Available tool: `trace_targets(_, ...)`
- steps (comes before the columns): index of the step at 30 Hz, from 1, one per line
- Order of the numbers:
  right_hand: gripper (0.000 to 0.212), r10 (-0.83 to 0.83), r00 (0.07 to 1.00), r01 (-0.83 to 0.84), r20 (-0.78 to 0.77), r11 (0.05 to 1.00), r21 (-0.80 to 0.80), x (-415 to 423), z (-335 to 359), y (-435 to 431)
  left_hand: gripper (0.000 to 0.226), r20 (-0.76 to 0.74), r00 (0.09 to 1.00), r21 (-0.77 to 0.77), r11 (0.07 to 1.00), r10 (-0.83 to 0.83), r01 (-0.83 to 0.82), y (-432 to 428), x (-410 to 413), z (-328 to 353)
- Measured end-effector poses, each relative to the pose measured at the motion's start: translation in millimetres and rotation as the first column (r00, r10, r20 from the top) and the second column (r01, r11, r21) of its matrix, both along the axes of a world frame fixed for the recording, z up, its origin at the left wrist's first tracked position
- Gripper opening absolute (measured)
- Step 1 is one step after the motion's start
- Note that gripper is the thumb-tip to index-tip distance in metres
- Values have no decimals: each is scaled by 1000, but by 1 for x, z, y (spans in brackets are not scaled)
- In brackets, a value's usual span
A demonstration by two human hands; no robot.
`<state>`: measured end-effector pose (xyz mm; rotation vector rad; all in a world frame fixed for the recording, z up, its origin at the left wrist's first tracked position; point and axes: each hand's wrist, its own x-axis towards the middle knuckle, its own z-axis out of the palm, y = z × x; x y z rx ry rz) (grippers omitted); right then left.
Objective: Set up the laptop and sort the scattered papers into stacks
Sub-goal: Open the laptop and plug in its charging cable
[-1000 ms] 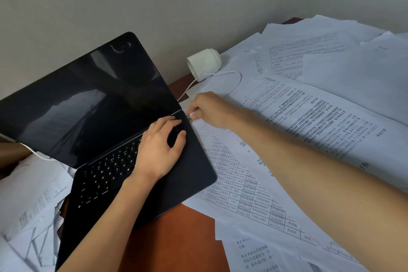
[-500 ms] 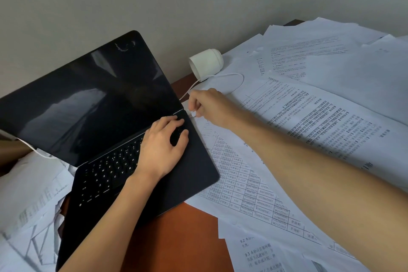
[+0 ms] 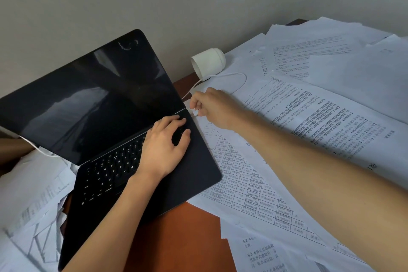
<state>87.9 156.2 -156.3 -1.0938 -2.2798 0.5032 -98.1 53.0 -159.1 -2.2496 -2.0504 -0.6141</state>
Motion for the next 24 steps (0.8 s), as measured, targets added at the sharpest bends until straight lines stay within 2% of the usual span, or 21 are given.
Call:
trace_targets(3,31,-46,998,43,50,997,57,3,-1,0,56,15,1000,5,1000,5,-5,1,0,0)
trace_targets(8,31,-57,998,53,34,994,96,8,2,-3,53,52,999,-12,1000,9,-8,0,1,2)
trace_targets(12,40,6,998,-1,-58,996,85,7,1,-2,40,128,992,-56,998,13,-6,8,0,15)
trace_targets(14,36,29,993,-21,-112,997,70,5,0,0,40,175,984,-60,998,22,-11,15,1,23)
trace_targets(20,19,32,987,-33,-157,999,-7,2,-5,3,15,148,989,40,999,-29,23,28,12,21)
trace_targets(24,15,20,987,-29,-157,998,-59,1,-4,5,12,47,999,109,994,12,-17,32,19,18)
